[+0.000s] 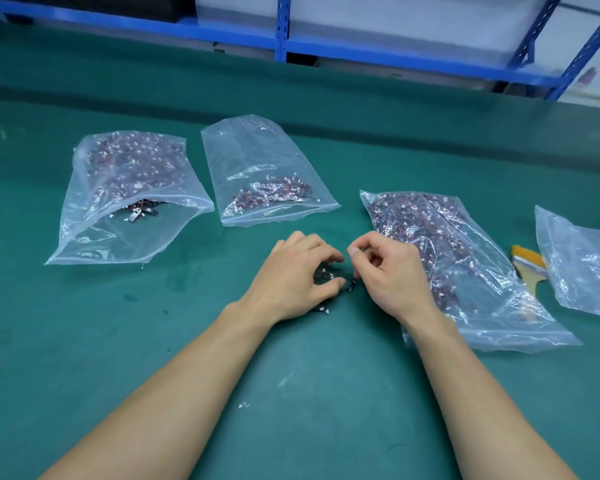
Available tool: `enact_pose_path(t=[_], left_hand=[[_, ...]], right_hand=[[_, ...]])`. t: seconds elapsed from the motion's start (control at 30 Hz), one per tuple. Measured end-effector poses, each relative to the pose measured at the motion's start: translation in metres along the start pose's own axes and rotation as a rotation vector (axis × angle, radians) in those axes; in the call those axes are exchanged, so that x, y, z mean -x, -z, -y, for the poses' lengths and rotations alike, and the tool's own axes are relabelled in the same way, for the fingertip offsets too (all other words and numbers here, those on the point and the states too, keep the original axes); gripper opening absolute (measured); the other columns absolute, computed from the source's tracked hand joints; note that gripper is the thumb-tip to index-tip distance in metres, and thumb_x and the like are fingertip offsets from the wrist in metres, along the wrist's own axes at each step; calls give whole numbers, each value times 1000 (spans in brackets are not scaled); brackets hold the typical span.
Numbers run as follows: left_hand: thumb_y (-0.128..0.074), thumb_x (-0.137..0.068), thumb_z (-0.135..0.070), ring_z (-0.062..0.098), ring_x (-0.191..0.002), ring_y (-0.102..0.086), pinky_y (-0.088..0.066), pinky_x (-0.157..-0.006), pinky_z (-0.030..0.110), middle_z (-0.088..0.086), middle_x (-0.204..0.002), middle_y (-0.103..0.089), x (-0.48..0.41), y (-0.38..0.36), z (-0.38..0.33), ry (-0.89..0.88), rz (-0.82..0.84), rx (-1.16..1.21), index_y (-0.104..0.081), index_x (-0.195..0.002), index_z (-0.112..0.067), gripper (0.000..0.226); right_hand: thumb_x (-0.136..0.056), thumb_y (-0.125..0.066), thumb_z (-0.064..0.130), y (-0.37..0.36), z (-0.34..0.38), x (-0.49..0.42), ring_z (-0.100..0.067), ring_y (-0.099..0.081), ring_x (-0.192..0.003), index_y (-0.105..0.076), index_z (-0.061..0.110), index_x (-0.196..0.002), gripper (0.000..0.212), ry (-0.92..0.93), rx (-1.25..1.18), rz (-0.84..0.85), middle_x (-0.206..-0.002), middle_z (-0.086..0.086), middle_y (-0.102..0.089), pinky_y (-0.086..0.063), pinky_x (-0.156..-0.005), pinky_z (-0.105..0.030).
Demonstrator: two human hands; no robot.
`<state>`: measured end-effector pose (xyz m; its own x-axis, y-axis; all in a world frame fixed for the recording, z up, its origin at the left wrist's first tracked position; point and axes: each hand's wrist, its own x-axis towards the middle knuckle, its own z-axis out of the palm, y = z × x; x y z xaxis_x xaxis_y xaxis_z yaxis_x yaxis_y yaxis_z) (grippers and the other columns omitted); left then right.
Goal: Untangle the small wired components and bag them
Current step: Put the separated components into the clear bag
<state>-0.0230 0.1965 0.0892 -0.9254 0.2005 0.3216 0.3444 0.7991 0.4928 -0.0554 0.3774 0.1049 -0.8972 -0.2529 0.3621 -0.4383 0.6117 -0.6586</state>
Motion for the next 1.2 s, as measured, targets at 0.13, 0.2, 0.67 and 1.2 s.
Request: enact_pose_path(t=[0.13,0.2,0.67,1.2], left_hand=[[-68,-83,-57,9,-99,-41,-36,-91,31,-16,-107,-58,3,5,9,22,-6,7,-64,-118,-36,41],[-67,-82,-61,7,-98,-40,-36,-90,31,-16,-106,-57,3,5,9,17,17,17,-64,-120,-37,45],[-66,-82,-65,8,-104,-41,-37,-96,32,-18,-111,-50,4,2,7,2,71,13,-62,-124,-39,50],[-64,-85,-61,14,-103,-42,-40,-94,37,-12,-112,-52,3,1,6,-6,99,-32,-65,-121,-37,44]], right_hand=[[-88,-69,26,9,10,4,-8,-54,-53,-69,27,-83,5,24,88,65,-61,14,-63,-53,-66,-36],[-82,-69,34,19,15,8,-6,-54,-57,-68,31,-91,9,18,162,152,-70,19,-65,-52,-68,-34],[-76,-64,1,86,26,28,-15,-32,-118,-48,45,-125,67,-163,597,756,-120,15,-35,-41,-100,-30],[-81,-82,26,-13,28,-70,-17,-60,-104,-64,15,-129,53,32,184,120,-126,-2,-62,-48,-98,-37]])
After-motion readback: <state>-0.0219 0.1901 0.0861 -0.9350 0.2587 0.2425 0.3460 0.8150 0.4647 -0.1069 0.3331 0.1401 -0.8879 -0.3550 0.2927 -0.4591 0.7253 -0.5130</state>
